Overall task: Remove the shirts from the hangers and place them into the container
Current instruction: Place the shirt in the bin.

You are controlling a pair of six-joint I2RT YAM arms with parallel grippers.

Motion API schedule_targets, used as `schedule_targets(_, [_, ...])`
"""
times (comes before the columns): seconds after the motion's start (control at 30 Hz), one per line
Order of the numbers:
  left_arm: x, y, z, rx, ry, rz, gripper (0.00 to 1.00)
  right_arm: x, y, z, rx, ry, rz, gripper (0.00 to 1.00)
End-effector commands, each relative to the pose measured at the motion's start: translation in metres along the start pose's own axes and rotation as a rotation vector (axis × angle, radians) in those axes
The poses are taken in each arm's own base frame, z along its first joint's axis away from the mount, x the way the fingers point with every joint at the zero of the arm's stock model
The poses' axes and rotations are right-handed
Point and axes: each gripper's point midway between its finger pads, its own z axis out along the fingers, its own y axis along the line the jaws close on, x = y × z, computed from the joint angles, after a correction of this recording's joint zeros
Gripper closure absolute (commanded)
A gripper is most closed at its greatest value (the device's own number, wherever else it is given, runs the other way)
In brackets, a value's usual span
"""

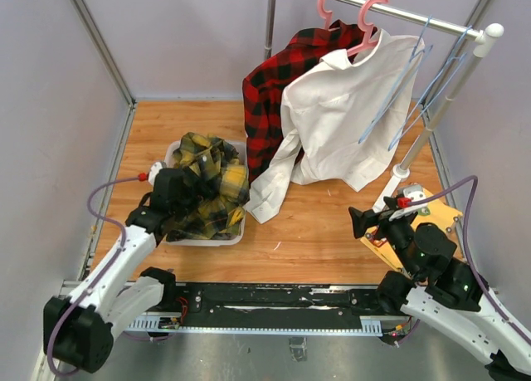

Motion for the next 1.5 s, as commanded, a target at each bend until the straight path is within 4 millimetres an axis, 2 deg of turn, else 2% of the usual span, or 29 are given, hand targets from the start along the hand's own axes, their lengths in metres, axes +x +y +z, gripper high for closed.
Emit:
schedule_targets(0.0, [-0.073,-0.021,-0.062,0.013,-0.249,0.061,0.0,-0.01,-0.009,-0.008,0.027,-0.028,0.028,0.02])
schedule_targets(0.07, [-0.095,-0.031,-0.087,0.052,-0.336,0.065,0.0,-0.01,-0.011,-0.009,0.034,-0.035,0.032,0.02])
schedule_targets(0.17, [-0.111,-0.046,-0.112,0.124,-0.394,0.097,0.0,-0.011,-0.013,-0.011,0.035,-0.045,0.035,0.02])
schedule_targets(0.23, [-0.115,-0.073,-0.126,0.246,-0.394,0.14,0.0,-0.012,-0.014,-0.012,0.037,-0.047,0.037,0.02])
schedule_targets(0.33, [-0.102,-0.121,-0.14,0.47,-0.307,0.223,0.01,-0.013,-0.013,-0.012,0.033,-0.048,0.046,0.02])
schedule_targets(0.4, [-0.095,-0.141,-0.141,0.551,-0.249,0.243,0.02,-0.014,-0.012,-0.013,0.031,-0.046,0.056,0.02])
schedule_targets(0.47, [-0.082,-0.15,-0.128,0.591,-0.186,0.265,0.04,-0.014,-0.011,-0.013,0.029,-0.043,0.066,0.02])
schedule_targets(0.53, [-0.065,-0.152,-0.108,0.596,-0.1,0.287,0.06,-0.014,-0.01,-0.013,0.022,-0.043,0.074,0.02])
schedule_targets(0.7, [-0.017,-0.132,-0.043,0.536,0.095,0.291,0.05,-0.015,-0.008,-0.014,0.012,-0.041,0.09,0.02])
schedule_targets(0.8, [-0.004,-0.079,0.004,0.253,0.129,0.202,0.05,-0.016,-0.006,-0.014,0.004,-0.039,0.103,0.02])
schedule_targets(0.87, [-0.003,-0.04,0.022,0.05,0.106,0.147,0.04,-0.015,-0.006,-0.015,0.002,-0.033,0.107,0.02])
schedule_targets(1.07, [-0.002,0.025,0.047,-0.145,0.084,0.083,0.0,-0.018,-0.009,-0.02,0.009,-0.03,0.12,0.02])
schedule_targets(1.17, [-0.013,0.052,0.05,-0.234,0.062,0.038,0.0,-0.016,-0.011,-0.021,0.011,-0.027,0.113,0.02])
schedule_targets(1.23, [-0.028,0.069,0.047,-0.287,0.029,0.009,0.0,-0.013,-0.014,-0.023,0.021,-0.02,0.104,0.02])
schedule_targets(1.3, [-0.041,0.073,0.043,-0.284,-0.002,-0.002,0.0,-0.012,-0.017,-0.024,0.03,-0.023,0.106,0.02])
schedule_targets(1.33, [-0.047,0.068,0.041,-0.26,-0.014,0.006,0.0,-0.013,-0.017,-0.025,0.029,-0.028,0.111,0.02])
schedule_targets(1.47, [-0.062,0.022,0.026,-0.067,-0.015,0.085,0.0,-0.016,-0.016,-0.026,0.017,-0.044,0.121,0.02])
